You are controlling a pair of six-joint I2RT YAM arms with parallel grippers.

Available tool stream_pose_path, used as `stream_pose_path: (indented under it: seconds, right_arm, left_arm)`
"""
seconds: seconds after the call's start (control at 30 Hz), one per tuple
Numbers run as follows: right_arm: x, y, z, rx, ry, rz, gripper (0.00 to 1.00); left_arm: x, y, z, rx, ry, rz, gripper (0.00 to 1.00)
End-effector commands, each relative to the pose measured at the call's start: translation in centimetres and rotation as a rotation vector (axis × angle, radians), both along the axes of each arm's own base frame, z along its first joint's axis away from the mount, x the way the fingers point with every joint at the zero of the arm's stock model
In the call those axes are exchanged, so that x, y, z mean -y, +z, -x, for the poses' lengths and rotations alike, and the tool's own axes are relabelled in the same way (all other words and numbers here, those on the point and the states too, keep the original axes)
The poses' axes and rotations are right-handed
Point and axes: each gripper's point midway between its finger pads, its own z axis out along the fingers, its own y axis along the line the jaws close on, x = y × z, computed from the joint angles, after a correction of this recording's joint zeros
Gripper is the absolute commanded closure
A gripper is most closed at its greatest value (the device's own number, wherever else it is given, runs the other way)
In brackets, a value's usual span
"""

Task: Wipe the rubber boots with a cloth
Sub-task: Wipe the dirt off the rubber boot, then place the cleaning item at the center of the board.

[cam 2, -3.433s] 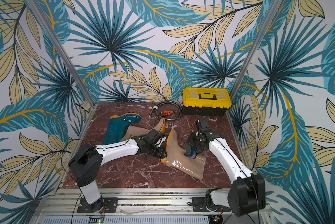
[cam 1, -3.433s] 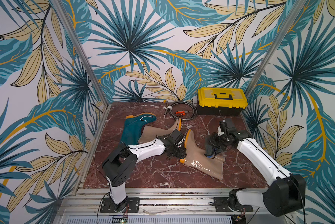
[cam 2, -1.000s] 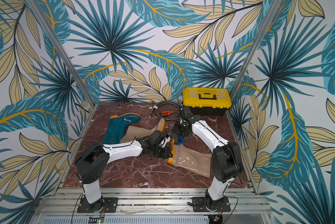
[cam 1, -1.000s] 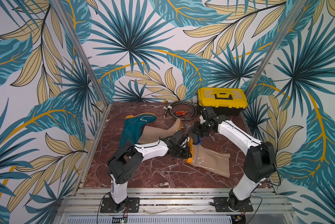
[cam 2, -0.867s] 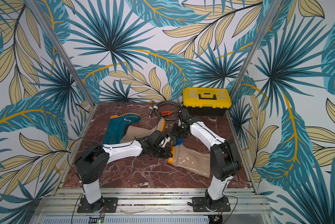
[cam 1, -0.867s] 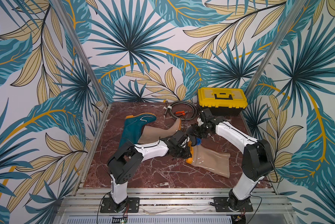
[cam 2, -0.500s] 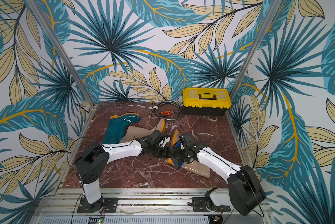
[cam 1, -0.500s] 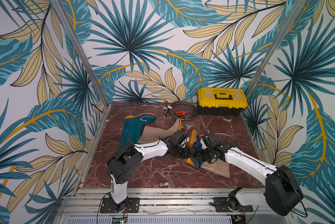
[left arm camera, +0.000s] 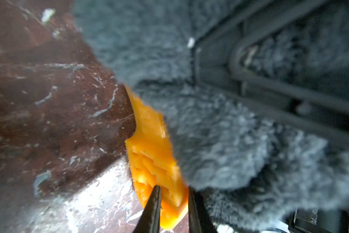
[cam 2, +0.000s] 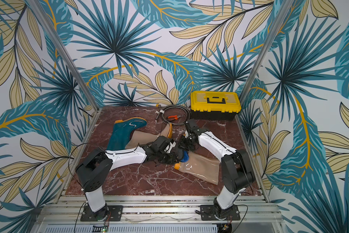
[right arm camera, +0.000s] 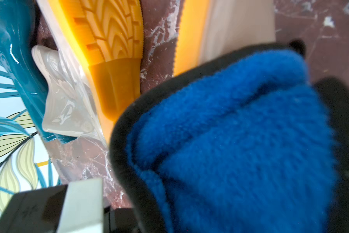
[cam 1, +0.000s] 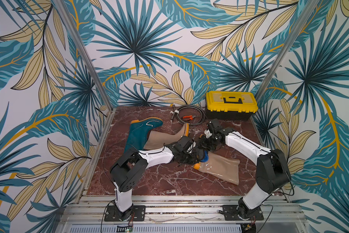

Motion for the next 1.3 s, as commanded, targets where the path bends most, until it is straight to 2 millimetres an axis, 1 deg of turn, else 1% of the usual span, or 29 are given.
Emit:
stream_pose_path:
  seconds: [0.0, 0.07, 0.17, 0.23, 0.3, 0.43, 0.5, 0.57, 0.67, 0.77, 0.83, 0.9, 0.97, 1.0, 1.13, 1.2, 1.27]
  right_arm:
    - [6.9, -4.8, 3.5, -0.141, -0.111, 0.136, 1.0]
    - [10.4, -5.8, 5.4, -0.189, -0.177, 0.165, 1.0]
    - [14.2, -6.1, 7.4, -0.224, -0.289, 0.143, 1.0]
    - [15.8, -5.5, 7.9, -0.216, -0.35, 0.119, 1.0]
    - [16.4, -4.4, 7.7, -0.187, -0.37, 0.116, 1.0]
    - [15.1, -2.7, 6.9, -0.16, -0.381, 0.042, 1.0]
    - [14.3, -1.3, 6.6, -0.112, -0.376, 0.047, 1.0]
    - [12.7, 0.6, 6.4, -0.046, -0.343, 0.068, 1.0]
    - [10.4, 2.5, 6.9, 0.03, -0.277, 0.103, 1.0]
    - [8.4, 3.1, 7.5, 0.051, -0.231, 0.099, 1.0]
    - [7.1, 3.5, 7.7, 0.063, -0.194, 0.101, 1.0]
    - [5.7, 3.9, 7.9, 0.079, -0.149, 0.113, 1.0]
    - [4.4, 4.2, 7.8, 0.093, -0.108, 0.116, 1.0]
    - [3.9, 4.1, 7.8, 0.094, -0.095, 0.116, 1.0]
    - [3.1, 4.2, 7.4, 0.103, -0.059, 0.152, 1.0]
    - [2.2, 4.5, 7.3, 0.116, -0.032, 0.168, 1.0]
    - [0.2, 4.6, 7.2, 0.126, 0.011, 0.165, 1.0]
  left_arm:
    - [-2.6, -2.5, -0.6, 0.001, 0.066, -0.115, 0.94]
    - [-2.5, -2.6, -0.7, 0.001, 0.061, -0.115, 0.94]
    - [-2.2, -2.4, -0.9, 0.007, 0.058, -0.11, 0.94]
    - [-2.2, -2.4, -1.0, 0.009, 0.058, -0.111, 0.94]
    - [-2.1, -2.4, -1.0, 0.009, 0.056, -0.109, 0.94]
    - [-1.9, -2.0, -1.2, 0.018, 0.054, -0.101, 0.94]
    - [-1.5, -1.5, -1.5, 0.025, 0.047, -0.088, 0.94]
    - [-0.9, -0.6, -2.0, 0.039, 0.038, -0.064, 0.93]
    - [-0.4, 0.9, -2.9, 0.057, 0.038, -0.03, 0.83]
    - [-1.1, 2.5, -3.5, 0.088, 0.06, -0.017, 0.69]
    - [-2.1, 3.4, -3.8, 0.114, 0.084, -0.014, 0.63]
    - [-3.7, 4.2, -4.2, 0.143, 0.116, -0.028, 0.6]
    - [-6.1, 4.6, -4.7, 0.158, 0.161, -0.068, 0.58]
    - [-6.8, 4.8, -4.7, 0.159, 0.173, -0.079, 0.58]
    - [-9.0, 6.0, -4.9, 0.186, 0.205, -0.109, 0.56]
    - [-10.4, 6.2, -5.0, 0.196, 0.227, -0.144, 0.55]
    - [-12.3, 6.3, -5.3, 0.198, 0.268, -0.171, 0.54]
